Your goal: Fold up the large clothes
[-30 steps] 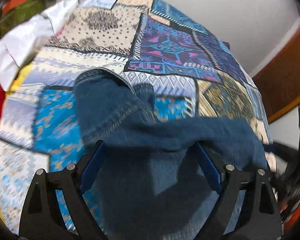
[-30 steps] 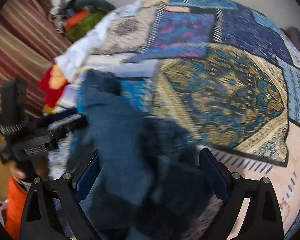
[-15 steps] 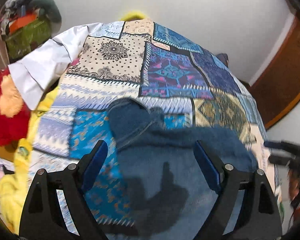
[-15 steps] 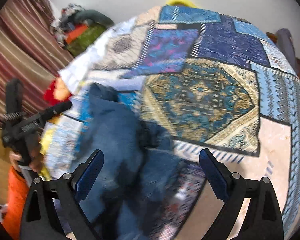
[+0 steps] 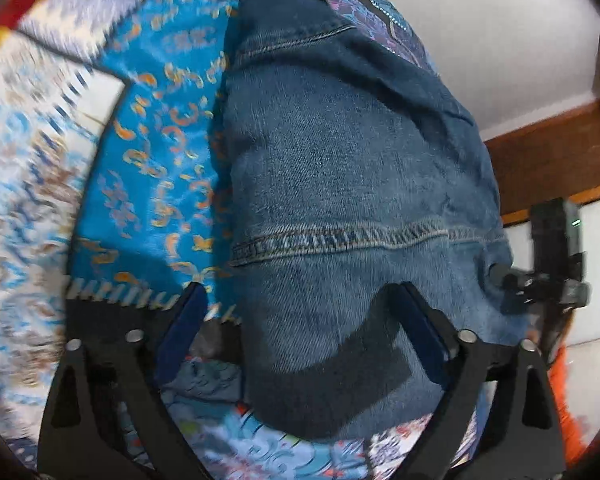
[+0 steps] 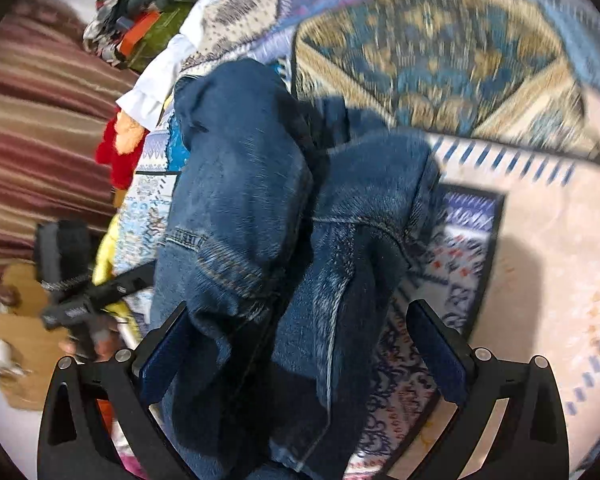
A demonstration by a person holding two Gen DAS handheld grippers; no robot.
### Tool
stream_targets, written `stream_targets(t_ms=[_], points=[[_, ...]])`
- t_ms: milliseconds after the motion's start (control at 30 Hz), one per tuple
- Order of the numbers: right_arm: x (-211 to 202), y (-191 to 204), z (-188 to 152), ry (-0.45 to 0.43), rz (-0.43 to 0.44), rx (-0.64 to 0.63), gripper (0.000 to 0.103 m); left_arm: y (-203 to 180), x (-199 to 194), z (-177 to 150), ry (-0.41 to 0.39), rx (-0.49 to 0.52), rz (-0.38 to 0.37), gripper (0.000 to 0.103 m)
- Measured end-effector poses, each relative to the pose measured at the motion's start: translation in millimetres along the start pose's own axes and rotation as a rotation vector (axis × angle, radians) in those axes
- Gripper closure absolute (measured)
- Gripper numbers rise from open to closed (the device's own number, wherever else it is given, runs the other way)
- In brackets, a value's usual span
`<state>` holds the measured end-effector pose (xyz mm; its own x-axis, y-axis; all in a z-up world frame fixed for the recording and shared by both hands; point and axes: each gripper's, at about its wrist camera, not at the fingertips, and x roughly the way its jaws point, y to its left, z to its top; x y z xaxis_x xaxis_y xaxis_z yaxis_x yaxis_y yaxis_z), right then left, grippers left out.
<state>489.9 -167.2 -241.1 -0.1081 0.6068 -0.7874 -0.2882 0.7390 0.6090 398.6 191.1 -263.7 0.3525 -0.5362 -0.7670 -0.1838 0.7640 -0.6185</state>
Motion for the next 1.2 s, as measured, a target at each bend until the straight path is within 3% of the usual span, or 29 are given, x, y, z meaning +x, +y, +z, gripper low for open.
stream_targets(t_ms=[100,233,333,533,667,900,1000,1200], points=[[17,-5,7,0.025,0.05,0.023,0.0,9,20,10,0.031,-0.074,-0.1,0.005],[36,-1,17,0.026,0.058,0.023,0.0,8,45,19,0.045,-0.078,-0.102,0.002],[42,4,19,-0.005,0.038,0.023,0.001,8,50,21,0.01,-0.092,-0.101,0.003],[25,9,13,-0.065,0.046,0.007,0.038,-17,26,12,-0.071,-0.029,-0.007,0.025],[11,30,8,-0.087,0.055,-0.008,0.05,-50,-2,8,-0.122,0.068,0.071,0.031],[-34,89,-2,-0.183,0.146,-0.079,0.051,-104,-97,5,-0.299,0.205,0.115,0.036],[-59,124,-6,-0.238,0.178,-0.14,0.051,-110,-145,-5,-0.373,0.245,0.126,0.036],[-75,173,-21,-0.291,0.22,-0.22,0.051,-99,-196,-21,-0.462,0.275,0.164,0.036]])
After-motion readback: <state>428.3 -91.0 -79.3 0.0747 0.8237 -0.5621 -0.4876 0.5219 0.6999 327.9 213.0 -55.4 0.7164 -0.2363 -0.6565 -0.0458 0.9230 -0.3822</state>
